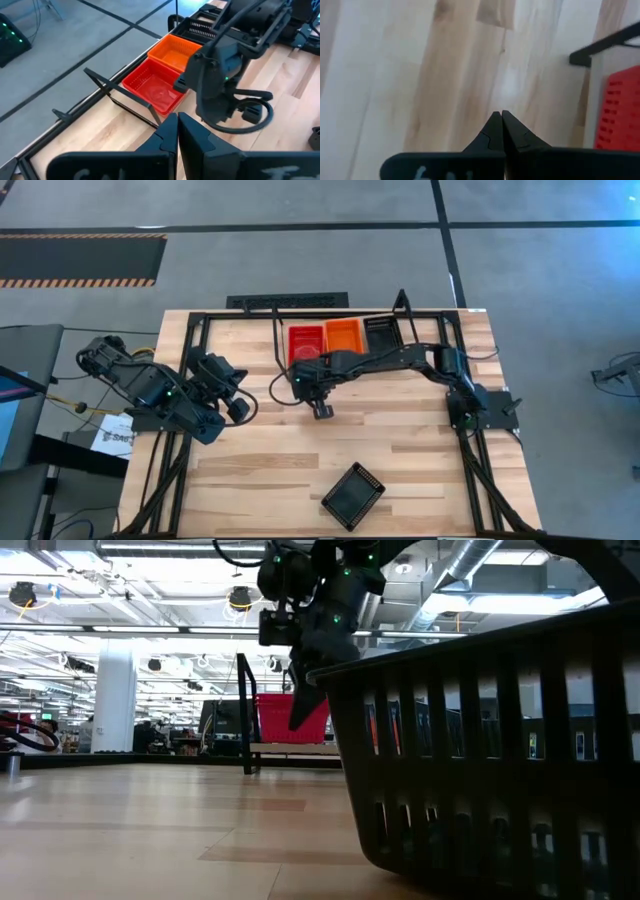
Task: Stack baskets on shelf by color
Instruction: Adjust the stacked bins on the shelf
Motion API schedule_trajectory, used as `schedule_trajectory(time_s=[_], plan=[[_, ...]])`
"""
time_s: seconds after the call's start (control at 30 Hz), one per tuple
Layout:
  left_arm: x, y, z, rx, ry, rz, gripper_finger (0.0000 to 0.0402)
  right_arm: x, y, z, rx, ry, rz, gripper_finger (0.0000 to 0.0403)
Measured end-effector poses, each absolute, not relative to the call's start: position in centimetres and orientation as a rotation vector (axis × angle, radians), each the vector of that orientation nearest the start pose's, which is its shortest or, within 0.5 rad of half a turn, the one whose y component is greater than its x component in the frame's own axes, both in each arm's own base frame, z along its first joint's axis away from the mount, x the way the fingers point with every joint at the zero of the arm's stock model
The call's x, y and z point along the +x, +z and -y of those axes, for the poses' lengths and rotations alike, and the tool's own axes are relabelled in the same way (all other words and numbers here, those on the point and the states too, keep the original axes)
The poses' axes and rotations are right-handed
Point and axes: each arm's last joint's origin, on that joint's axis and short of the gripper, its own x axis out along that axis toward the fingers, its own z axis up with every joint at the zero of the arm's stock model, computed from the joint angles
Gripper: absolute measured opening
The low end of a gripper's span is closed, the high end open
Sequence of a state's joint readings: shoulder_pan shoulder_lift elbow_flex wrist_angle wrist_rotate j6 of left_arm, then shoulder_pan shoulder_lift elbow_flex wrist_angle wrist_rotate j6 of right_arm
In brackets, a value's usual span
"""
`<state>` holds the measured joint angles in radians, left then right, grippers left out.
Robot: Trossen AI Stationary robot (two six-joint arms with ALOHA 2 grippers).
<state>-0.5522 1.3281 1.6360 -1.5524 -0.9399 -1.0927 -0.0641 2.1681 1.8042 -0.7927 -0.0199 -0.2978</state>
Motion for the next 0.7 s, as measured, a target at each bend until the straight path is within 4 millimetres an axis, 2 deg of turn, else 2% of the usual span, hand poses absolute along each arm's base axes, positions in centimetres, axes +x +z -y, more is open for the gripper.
schedule_trajectory(time_s=[0.43,0.7], plan=[[18.2,41.1,8.4,-0.162,0.741,-0.592,0.0000,45.3,20.7,6.6,-0.217,0.027,-1.146,0.0000],[18.2,41.1,8.4,-0.162,0.741,-0.592,0.0000,45.2,20.7,7.3,-0.214,0.017,-1.149,0.0000]])
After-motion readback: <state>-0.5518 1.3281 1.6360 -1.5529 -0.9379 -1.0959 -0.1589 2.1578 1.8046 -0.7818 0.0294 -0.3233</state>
